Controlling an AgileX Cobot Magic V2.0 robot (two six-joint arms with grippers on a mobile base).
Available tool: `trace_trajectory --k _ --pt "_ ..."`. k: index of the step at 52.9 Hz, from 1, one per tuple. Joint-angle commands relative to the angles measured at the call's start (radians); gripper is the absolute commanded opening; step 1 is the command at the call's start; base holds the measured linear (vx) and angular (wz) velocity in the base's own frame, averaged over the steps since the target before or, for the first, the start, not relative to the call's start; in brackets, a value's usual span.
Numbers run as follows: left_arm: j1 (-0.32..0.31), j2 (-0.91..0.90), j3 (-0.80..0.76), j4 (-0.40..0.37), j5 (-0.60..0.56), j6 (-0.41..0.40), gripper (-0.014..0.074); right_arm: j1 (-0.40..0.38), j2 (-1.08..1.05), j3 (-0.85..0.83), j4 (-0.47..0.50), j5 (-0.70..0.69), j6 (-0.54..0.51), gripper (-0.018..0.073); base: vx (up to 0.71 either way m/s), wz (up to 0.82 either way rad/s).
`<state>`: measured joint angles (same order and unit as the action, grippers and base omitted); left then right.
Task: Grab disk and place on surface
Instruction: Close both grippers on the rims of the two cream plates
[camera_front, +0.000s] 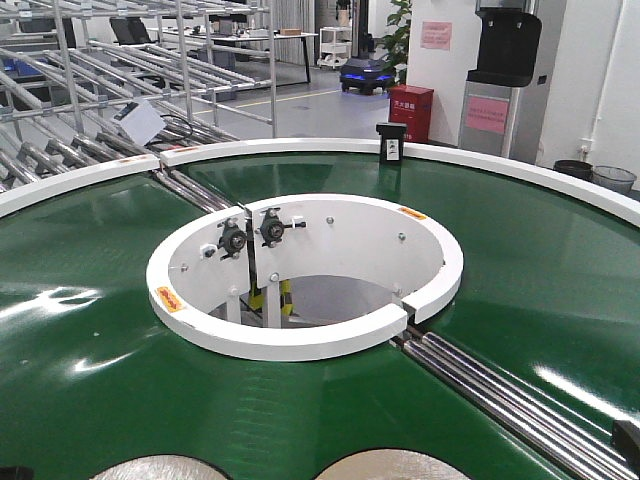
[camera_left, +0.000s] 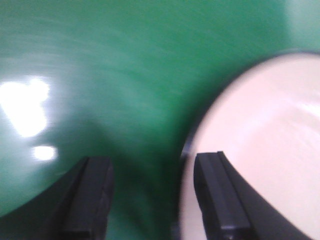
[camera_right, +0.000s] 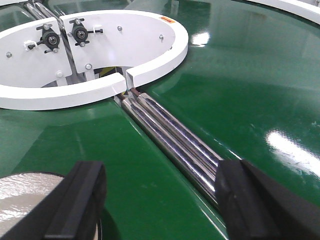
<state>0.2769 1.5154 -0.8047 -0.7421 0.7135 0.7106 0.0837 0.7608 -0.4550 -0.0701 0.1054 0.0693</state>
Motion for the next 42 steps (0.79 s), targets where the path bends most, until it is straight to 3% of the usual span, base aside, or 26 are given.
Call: trace_trajectory --k 1,8,18,35,42 --pt "0.007 0.016 -0.033 -0.122 0.040 0.120 0.0470 -0.004 -0.001 -0.034 -0.005 -0.084 -0.003 0.0527 0.00 0.00" --pt "0.005 0.069 -0.033 -0.139 0.083 0.142 0.0470 -0.004 -0.001 -0.034 -0.005 -0.084 -0.003 0.0527 0.00 0.00" --pt "-0.002 0.138 -0.033 -0.249 0.185 0.237 0.0470 -0.004 0.007 -0.034 -0.005 -0.086 -0.003 0.0527 0.00 0.00" --pt "-0.005 0.211 -0.033 -0.258 0.262 0.254 0.0464 -0.004 0.090 -0.034 -0.004 -0.095 -0.003 0.0527 0.00 0.00" --pt "-0.010 0.212 -0.033 -0.263 0.303 0.253 0.0398 -0.004 0.110 -0.034 -0.004 -0.096 -0.003 0.0527 0.00 0.00"
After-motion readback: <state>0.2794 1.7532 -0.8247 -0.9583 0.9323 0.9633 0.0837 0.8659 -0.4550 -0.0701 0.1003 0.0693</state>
